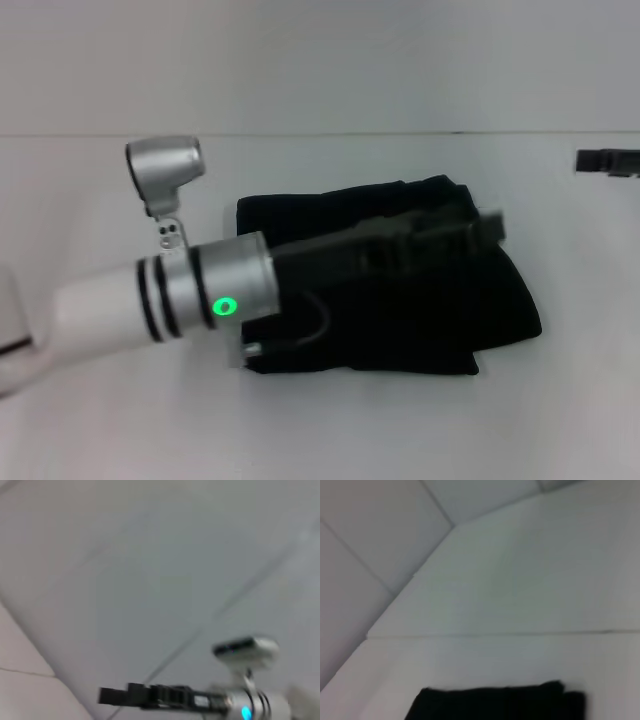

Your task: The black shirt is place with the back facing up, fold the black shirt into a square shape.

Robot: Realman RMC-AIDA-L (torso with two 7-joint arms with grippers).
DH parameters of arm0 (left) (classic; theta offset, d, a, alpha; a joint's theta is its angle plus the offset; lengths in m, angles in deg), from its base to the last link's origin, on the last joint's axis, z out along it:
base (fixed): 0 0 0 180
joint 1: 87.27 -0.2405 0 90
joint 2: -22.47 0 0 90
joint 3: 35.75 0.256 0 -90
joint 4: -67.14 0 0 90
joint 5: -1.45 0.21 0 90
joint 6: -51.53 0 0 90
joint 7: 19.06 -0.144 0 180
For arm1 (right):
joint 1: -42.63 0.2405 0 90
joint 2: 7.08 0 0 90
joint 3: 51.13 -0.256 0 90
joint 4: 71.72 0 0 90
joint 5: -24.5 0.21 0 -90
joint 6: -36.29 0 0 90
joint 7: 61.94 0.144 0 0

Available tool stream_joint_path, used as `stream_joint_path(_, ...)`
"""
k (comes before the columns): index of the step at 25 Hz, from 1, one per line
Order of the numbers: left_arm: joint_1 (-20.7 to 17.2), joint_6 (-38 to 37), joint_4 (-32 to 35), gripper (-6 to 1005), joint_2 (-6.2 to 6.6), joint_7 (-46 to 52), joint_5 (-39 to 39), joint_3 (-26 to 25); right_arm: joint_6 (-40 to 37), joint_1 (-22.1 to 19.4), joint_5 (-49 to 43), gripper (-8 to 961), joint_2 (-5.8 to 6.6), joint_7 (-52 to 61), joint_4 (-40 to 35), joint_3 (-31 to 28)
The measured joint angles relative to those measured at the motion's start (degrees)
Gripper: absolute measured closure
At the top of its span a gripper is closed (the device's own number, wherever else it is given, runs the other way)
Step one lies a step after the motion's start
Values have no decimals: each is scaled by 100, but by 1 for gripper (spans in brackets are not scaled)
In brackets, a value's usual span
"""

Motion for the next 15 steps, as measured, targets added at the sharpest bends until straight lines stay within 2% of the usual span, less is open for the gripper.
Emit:
stream_joint_path(1, 0, 0, 0, 232, 0, 0, 0, 0, 5, 81, -26, 33, -4, 131, 84, 97)
stream_joint_path(2, -127, -433, 762, 212, 60, 36, 116, 663, 35, 151, -42, 34, -2, 244, 171, 180)
stream_joint_path(6, -394, -615, 1603, 131, 179, 11, 134, 1672, 133, 493, -100, 36, 36, 733, 627, 566)
stream_joint_path(8, -552, -603, 1961, 91, 228, -31, 141, 2082, 211, 714, -240, 37, -12, 1101, 827, 872)
stream_joint_path(11, -757, -585, 2487, 66, 259, -47, 270, 2484, 313, 823, -328, 39, -63, 1312, 929, 1048)
stream_joint_path(15, -840, -637, 2866, 50, 277, -6, 674, 2535, 520, 999, -456, 41, -173, 1583, 1144, 1383)
